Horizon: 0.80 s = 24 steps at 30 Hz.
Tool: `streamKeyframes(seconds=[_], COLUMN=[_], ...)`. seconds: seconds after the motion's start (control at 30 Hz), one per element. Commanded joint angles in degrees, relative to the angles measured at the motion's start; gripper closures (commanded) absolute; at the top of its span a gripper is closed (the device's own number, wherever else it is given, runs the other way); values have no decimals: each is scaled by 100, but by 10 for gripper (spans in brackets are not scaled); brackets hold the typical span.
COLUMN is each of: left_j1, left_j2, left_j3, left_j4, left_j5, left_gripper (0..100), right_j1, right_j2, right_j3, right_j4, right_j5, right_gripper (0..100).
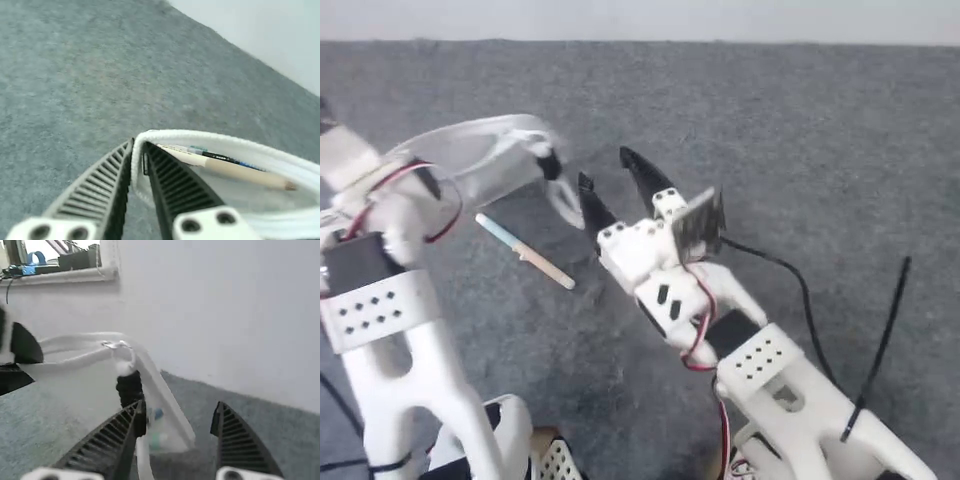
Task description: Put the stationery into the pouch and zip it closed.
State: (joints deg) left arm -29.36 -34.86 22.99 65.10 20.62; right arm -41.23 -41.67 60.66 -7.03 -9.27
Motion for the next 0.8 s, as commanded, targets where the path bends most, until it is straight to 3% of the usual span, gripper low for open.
streamKeyframes(seconds=[0.0,0.1,0.37,0.6,0.77], left_j1=[-299,-501,-615,-607,-607], left_j2=[-44,-44,-44,-44,-44], left_j3=[-198,-198,-198,-198,-198], left_j4=[-316,-360,-369,-369,-369], left_j5=[123,141,229,229,229], left_gripper=[989,989,989,989,989], right_j1=[101,57,-321,-1068,-1226], right_j2=[-171,-171,189,2097,3336], right_j3=[-958,-1169,-1143,-1495,-1934], right_j4=[1525,2062,2105,1842,1587], right_j5=[-448,-475,-457,-185,-62], right_gripper=[794,794,794,794,794])
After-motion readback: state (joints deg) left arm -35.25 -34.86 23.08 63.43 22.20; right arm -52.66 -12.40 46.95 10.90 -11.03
